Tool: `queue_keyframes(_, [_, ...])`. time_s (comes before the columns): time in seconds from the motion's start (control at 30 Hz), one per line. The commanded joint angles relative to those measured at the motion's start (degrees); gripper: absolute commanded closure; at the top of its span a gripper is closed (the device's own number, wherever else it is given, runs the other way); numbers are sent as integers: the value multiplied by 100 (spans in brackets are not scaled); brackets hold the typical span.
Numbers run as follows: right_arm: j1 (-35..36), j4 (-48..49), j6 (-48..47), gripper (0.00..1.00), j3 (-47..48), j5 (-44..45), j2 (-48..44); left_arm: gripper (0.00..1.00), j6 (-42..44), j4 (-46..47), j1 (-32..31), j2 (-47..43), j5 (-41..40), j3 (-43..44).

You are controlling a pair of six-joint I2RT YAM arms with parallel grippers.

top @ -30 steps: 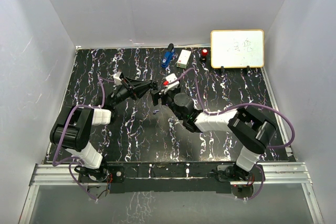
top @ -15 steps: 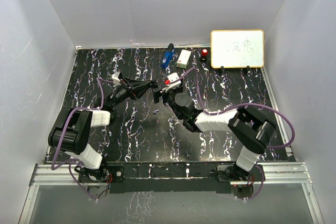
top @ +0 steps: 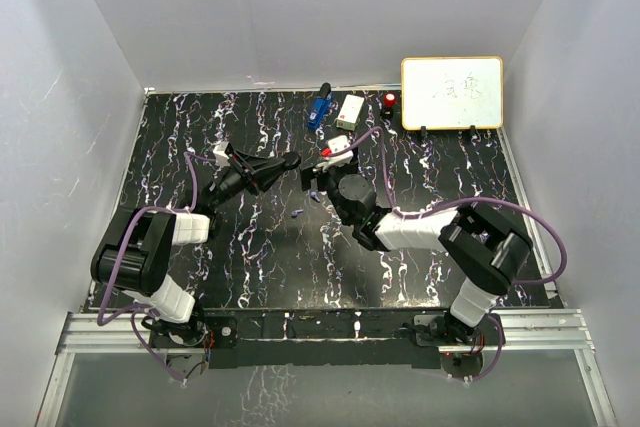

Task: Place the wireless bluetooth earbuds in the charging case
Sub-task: Close the charging case, then place the charging case at the center of the board.

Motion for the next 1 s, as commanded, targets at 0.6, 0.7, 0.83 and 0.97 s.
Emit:
queue_keyframes(0.6, [-177,-3030,1281,2,-230,411,-1917,100,2155,-1534,614,989,-242,404])
queue_keyframes(0.7, [-178,-3399,1415,2,-164,388,-1926,100,2667,-2290,693,864,-378,553])
queue_keyframes(0.83, [-186,-3862,1667,2,-55,265,-1904,100,3452,-3459,780,633,-670,827])
queue_keyframes(0.97, [-268,-4589,2103,2,209,133,-1762,100,4078,-4384,831,432,-1004,1116])
